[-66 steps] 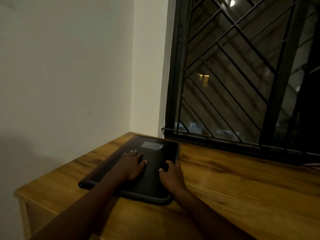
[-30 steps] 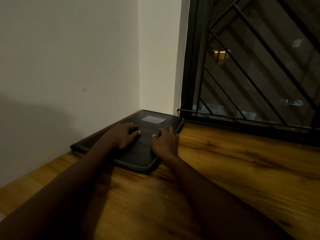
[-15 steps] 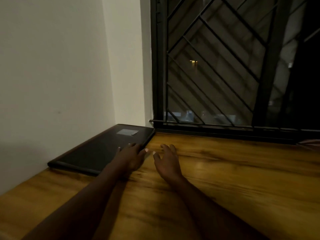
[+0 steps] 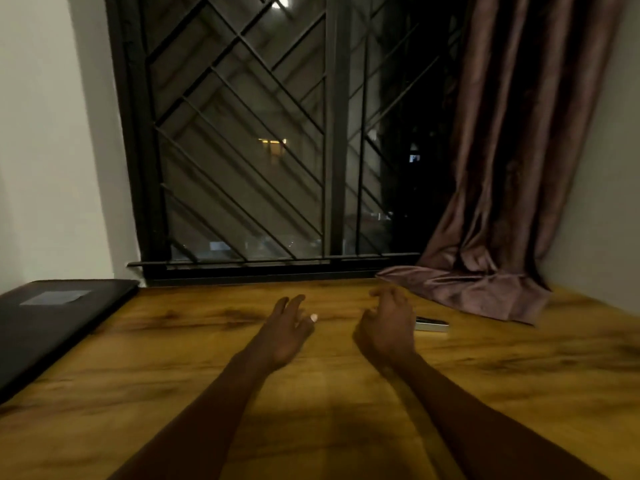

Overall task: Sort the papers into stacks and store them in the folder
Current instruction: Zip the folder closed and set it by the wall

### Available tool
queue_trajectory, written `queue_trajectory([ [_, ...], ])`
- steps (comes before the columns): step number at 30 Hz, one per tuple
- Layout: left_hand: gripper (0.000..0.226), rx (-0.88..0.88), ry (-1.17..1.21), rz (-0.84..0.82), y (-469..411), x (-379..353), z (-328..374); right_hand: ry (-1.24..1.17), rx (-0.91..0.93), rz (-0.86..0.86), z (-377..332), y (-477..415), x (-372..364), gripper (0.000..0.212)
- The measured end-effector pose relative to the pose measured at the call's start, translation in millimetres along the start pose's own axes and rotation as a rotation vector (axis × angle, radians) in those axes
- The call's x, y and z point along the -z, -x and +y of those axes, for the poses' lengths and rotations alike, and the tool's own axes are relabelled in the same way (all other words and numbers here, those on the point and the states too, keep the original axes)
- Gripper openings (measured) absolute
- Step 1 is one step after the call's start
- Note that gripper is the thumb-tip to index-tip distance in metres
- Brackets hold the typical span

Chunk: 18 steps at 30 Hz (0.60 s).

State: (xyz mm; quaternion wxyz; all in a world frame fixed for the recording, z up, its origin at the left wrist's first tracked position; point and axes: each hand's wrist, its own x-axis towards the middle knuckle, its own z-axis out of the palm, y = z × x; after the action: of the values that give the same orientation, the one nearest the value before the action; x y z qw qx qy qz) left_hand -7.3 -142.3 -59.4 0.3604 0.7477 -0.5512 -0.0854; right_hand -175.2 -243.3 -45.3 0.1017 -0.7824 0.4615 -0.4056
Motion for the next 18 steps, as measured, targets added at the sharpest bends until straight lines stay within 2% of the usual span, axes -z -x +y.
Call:
queue_trajectory([
  [2,0.064,-0.031,0.027,-0.05,-6.4,-19.9,17.2,0.101,-0.088,0.016,29.3,-10.6,20.1,0.041],
  [5,0.065,-0.03,0.004,-0.096,-11.2,-40.6,30.9,0.128,-0.243,-0.054,60.6,-12.4,29.6,0.058],
  [9,0.062,-0.026,-0.1,-0.119,-10.7,-51.9,35.2,0.118,-0.277,-0.134,79.0,-11.6,20.3,0.074],
  [13,0.064,-0.008,-0.064,-0.121,-10.3,-43.7,29.7,0.183,-0.274,-0.239,73.7,-16.0,9.4,0.068],
  [18,0.066,0.026,-0.042,-0.093,-14.3,-16.9,20.9,0.141,-0.21,-0.29,50.1,-16.7,-7.7,0.058],
])
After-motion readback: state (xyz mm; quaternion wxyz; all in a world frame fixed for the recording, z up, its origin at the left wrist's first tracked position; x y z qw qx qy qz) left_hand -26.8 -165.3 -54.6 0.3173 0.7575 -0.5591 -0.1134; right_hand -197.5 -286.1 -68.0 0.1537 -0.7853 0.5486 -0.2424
